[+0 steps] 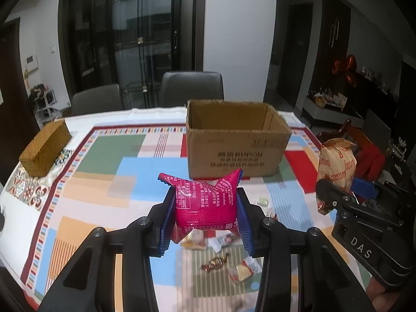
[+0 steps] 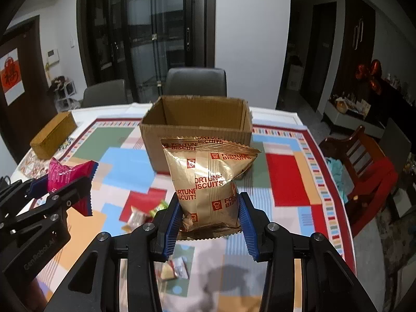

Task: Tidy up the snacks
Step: 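Lift the pink pastry and gold biscuit bag and carry both over the box, then open the left tool over the box while the right tool releases the biscuit bag, then withdraw both open tools from the box back toward the remaining snacks, then grasp the DENMA cake with the left tool while the right tool grasps the red candy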

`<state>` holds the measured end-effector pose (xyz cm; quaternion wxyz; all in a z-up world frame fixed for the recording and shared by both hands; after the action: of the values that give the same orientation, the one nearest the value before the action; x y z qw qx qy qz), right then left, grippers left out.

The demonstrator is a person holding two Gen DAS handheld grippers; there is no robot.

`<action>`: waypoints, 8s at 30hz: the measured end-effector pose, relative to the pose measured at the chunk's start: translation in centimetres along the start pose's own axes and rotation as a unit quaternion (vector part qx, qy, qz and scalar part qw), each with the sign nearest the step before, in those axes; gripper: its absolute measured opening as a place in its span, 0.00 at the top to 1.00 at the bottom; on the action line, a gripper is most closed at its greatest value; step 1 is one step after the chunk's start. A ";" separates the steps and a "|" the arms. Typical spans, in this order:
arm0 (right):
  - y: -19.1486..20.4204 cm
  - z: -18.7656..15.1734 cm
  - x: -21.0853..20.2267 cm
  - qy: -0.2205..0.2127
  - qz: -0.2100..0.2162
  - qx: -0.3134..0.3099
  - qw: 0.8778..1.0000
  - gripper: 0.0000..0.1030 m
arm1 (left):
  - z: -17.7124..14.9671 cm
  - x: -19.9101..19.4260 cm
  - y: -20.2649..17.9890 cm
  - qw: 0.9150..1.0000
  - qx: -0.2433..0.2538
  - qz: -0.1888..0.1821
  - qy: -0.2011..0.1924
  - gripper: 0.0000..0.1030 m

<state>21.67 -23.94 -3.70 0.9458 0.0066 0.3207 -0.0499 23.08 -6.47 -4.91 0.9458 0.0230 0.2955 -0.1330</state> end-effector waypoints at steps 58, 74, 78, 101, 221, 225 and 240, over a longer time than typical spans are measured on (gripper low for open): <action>-2.6 11.7 9.9 -0.082 -0.012 0.015 0.996 0.57 | 12.5 11.4 -1.0 0.994 0.028 -0.034 -0.103 0.58; -3.0 12.4 15.2 -0.035 0.004 0.013 0.999 0.57 | 13.0 16.6 -1.0 0.996 0.048 -0.034 -0.065 0.58; -3.0 12.3 16.2 -0.024 0.005 0.011 1.000 0.57 | 12.8 17.4 -1.1 0.997 0.049 -0.037 -0.055 0.58; -3.4 12.5 17.6 -0.006 -0.006 0.007 1.000 0.26 | 12.5 18.0 -0.5 0.998 0.038 -0.031 -0.039 0.30; -2.3 -9.2 15.7 0.128 -0.063 0.035 0.989 0.20 | -11.2 13.4 3.4 0.996 0.010 0.060 0.072 0.13; -2.0 -9.7 16.4 0.136 -0.063 0.034 0.988 0.20 | -12.0 14.1 3.5 0.995 0.004 0.058 0.085 0.13; -1.4 -10.6 18.4 0.154 -0.065 0.036 0.985 0.20 | -13.7 16.4 3.5 0.992 -0.001 0.051 0.116 0.26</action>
<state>29.66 -26.52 -23.30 0.8790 0.0278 0.4603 -0.1213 29.35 -5.32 -25.61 0.9108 0.0526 0.4015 -0.0808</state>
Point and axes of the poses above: each gripper's, at about its wrist camera, not at the fingertips, and x roughly the way its jaws point, y to its left, z to its top, the point moved 5 cm from there along x, roughly the way its jaws point, and after that the axes turned 6 degrees about -y, right-handed, at the moved point
